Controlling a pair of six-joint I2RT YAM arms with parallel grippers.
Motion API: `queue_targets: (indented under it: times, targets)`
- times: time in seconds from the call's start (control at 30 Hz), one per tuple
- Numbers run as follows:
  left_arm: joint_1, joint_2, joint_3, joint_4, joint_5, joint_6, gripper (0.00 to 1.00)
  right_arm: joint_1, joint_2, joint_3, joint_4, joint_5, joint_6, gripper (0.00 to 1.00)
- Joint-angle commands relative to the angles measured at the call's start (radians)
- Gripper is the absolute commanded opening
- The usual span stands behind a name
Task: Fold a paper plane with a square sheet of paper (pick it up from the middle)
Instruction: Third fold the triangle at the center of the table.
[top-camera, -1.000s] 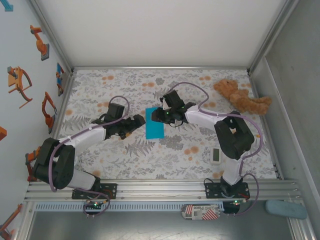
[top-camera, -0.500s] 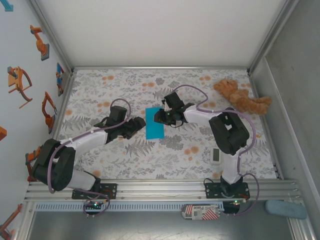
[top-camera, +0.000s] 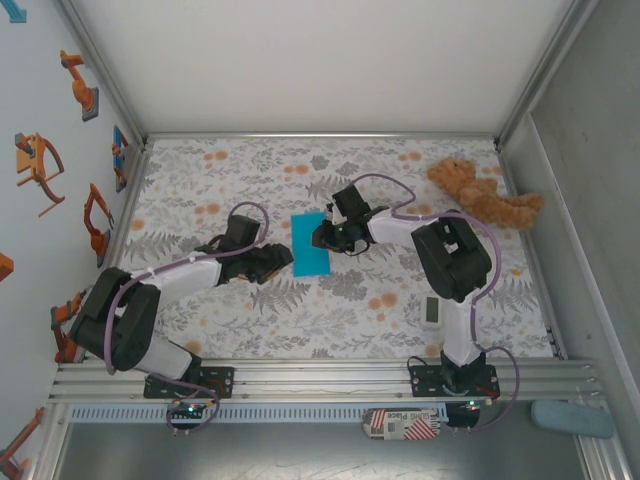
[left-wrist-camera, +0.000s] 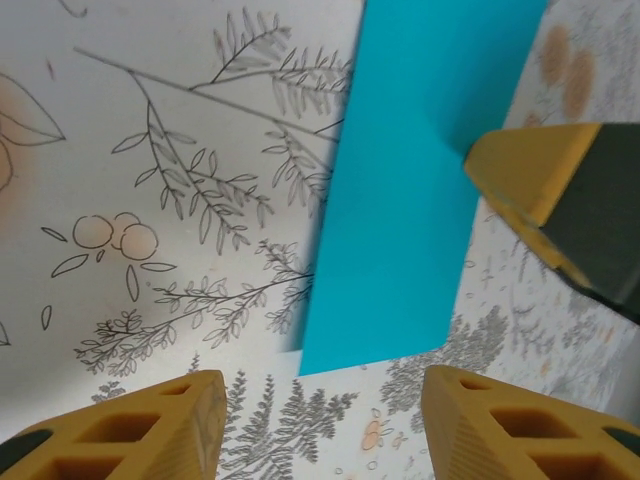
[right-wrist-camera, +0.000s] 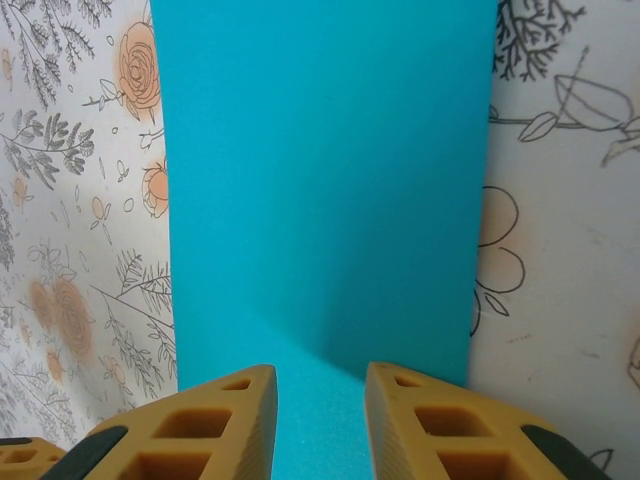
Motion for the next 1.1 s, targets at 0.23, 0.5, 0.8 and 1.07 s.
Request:
queue_targets:
  times: [0.23,0.5,0.8,1.07]
  targets:
    - [-0.048,0.077,0.017,0.048,-0.006,-0.103,0.38,-0.01,0.064,-0.03,-0.061,0.022,-0.044,0.28]
    - [-0.048,0.16,0.076,0.063,0.019,-0.094,0.36,-0.01,0.06,-0.045,-0.061,0.032,-0.047,0.28]
    - [-0.045,0.204,0.092,0.133,0.052,-0.097,0.39,-0.011,0.067,-0.042,-0.053,0.022,-0.039,0.28]
    - [-0.002,0.243,0.112,0.166,0.117,-0.072,0.4,-0.01,0.065,-0.052,-0.048,0.029,-0.035,0.28]
